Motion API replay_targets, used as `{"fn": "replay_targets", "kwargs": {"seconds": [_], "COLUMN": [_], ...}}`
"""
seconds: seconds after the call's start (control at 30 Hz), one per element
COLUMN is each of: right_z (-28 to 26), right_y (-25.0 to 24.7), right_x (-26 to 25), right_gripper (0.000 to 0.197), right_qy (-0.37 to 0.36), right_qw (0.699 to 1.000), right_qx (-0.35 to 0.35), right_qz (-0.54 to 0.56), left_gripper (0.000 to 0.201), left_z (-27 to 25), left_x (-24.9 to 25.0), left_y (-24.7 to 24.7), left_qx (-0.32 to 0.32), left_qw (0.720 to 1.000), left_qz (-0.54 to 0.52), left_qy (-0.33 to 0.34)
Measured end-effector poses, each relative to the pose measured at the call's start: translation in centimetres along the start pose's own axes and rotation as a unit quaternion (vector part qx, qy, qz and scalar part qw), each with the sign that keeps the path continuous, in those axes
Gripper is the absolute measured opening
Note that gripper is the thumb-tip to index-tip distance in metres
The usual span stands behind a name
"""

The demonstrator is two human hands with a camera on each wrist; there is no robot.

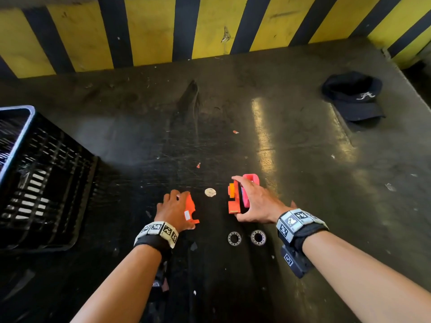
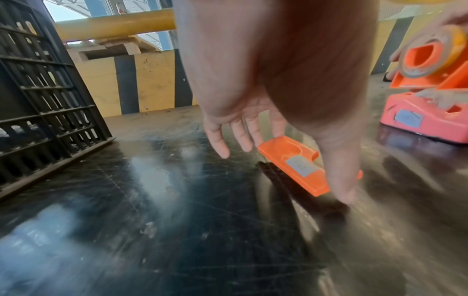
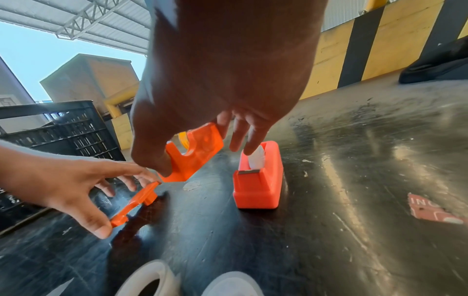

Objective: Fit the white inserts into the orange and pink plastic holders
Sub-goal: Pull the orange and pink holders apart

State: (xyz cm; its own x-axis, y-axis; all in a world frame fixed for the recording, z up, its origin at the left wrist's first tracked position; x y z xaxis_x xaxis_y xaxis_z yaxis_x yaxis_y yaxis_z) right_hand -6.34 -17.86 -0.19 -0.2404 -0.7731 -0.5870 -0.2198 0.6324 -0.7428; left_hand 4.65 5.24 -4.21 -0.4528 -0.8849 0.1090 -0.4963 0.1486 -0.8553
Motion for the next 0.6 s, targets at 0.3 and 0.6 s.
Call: {"fn": "replay_targets", "kwargs": {"seconds": [0.3,0.6], "right_z": [0.1,-0.6], "right_y": [0.2,0.2], "right_x": [-0.5,-0.1], "right_gripper": [0.107,0.113], "right_qy": [0.0,-0.021], "right_qw": [0.999,0.999], "right_qx": [0.015,0.038], "right_qz": [0.047,0.032], "left_gripper": [0.055,0.032], "left_z": [0.5,-0.3], "left_x": [7.3,6.9], "left_y": [-5.1,-4.5], "left_qx": [-0.001,0.043], "left_qw": [0.951,0.928], "left_qz": [-0.286,-0.354], "left_qy": [0.115,0.104]}}
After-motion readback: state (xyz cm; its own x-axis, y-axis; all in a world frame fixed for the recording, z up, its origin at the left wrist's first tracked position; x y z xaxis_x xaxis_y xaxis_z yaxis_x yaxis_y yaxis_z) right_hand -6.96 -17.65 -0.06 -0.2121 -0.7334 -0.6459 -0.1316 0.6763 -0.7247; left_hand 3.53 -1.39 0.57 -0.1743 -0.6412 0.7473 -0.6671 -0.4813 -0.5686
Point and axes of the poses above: each hand's wrist, its own z-axis towards the middle knuckle, its own y-axis out of the palm, x = y × z, the point moved 6 cm from there along z, towards the middle knuckle, and after that the axes turned 3 degrees about x, right-handed, at the moved point
